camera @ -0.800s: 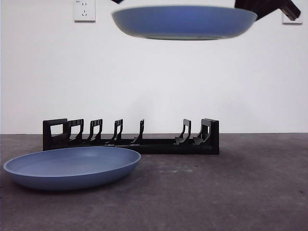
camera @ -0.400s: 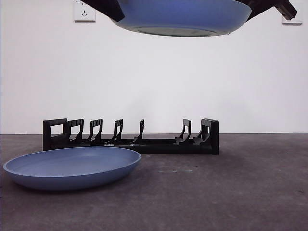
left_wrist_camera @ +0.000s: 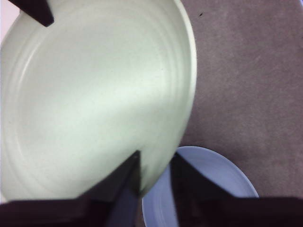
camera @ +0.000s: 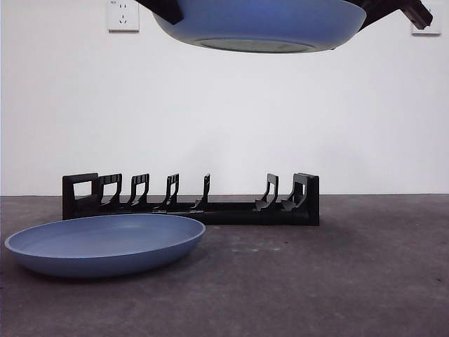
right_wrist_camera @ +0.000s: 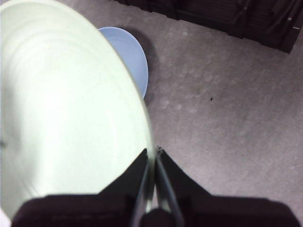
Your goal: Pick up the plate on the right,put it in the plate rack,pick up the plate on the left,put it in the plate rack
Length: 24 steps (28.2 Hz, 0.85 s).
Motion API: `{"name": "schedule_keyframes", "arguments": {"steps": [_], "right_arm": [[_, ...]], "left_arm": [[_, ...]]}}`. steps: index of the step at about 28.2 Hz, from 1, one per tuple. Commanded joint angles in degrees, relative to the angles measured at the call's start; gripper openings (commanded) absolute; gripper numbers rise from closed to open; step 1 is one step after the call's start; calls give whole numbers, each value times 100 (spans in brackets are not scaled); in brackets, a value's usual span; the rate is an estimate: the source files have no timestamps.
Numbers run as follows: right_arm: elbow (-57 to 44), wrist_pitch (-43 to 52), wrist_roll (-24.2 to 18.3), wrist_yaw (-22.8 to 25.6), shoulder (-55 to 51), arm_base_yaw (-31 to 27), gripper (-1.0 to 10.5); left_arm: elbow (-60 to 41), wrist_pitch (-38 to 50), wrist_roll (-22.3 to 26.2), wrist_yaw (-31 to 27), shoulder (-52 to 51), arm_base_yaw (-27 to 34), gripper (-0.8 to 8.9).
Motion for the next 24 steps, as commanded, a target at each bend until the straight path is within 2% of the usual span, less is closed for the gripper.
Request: {"name": "schedule_keyframes", "arguments": {"steps": [1, 16, 21, 24], "right_arm": [[35, 35, 63, -66, 17, 7, -12], [35, 199, 61, -131, 17, 7, 12], [35, 341, 63, -131, 17, 7, 202], [35, 446, 66, -131, 17, 7, 229]], "left_arm": [[9, -13, -46, 37, 13, -28, -8], [9, -81, -201, 42, 13, -28, -8], [9, -149, -354, 44, 13, -26, -8], [9, -149, -424, 48, 13, -26, -8]]}}
